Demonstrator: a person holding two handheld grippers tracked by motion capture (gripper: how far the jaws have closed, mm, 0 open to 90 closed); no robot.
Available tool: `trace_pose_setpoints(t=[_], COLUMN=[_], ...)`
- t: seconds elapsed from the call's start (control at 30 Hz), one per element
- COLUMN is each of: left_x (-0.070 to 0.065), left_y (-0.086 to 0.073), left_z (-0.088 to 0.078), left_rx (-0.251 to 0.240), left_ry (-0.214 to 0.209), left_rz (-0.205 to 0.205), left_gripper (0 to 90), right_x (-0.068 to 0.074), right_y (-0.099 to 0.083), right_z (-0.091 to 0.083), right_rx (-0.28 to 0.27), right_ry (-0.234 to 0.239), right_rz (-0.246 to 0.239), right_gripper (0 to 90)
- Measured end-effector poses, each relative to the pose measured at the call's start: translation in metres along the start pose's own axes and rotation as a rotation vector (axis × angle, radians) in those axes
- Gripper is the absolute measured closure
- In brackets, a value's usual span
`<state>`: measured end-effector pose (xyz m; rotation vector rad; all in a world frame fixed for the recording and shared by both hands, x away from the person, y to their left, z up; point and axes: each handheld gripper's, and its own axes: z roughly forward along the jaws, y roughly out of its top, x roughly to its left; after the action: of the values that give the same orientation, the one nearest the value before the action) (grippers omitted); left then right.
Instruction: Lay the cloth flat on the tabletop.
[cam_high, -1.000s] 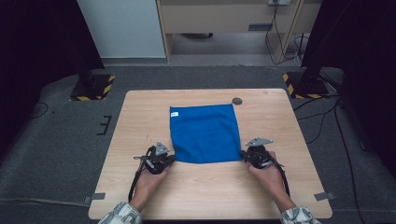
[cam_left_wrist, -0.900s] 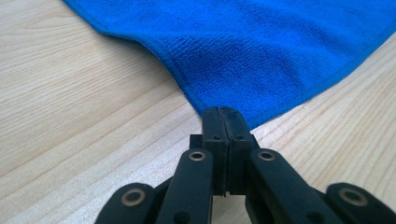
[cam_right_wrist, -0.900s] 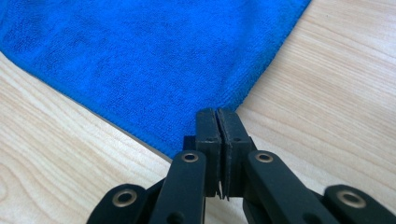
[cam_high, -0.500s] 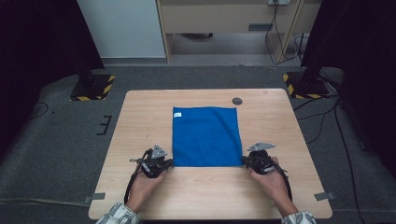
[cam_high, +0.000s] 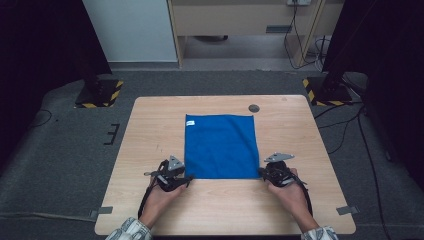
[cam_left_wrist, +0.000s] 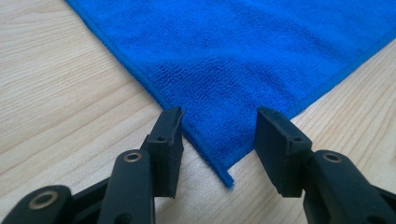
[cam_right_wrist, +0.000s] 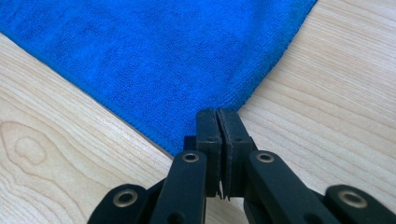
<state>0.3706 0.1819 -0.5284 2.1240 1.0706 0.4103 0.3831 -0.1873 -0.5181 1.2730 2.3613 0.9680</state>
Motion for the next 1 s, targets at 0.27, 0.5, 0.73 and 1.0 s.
trace_pose_setpoints(t=[0.27, 0.5, 0.73, 1.0], left_x=[-0.004, -0.005, -0.006, -0.019], left_y=[0.004, 0.005, -0.001, -0.006], left_z=[-0.001, -0.016, -0.030, -0.038], left_rx=[0.033, 0.019, 0.034, 0.047], left_ry=[-0.001, -0.018, -0.044, -0.069], left_rz=[0.055, 0.046, 0.035, 0.043], left_gripper=[86.5, 88.9, 89.1, 89.1], right_x=[-0.001, 0.001, 0.011, 0.018], right_y=[0.000, 0.000, -0.006, -0.016], right_z=[0.001, -0.002, -0.014, -0.027], right_rx=[-0.005, -0.010, -0.007, 0.007], right_ry=[0.004, 0.014, 0.041, 0.042], right_rz=[0.004, 0.002, -0.008, 0.002], right_gripper=[88.1, 88.2, 88.0, 87.5])
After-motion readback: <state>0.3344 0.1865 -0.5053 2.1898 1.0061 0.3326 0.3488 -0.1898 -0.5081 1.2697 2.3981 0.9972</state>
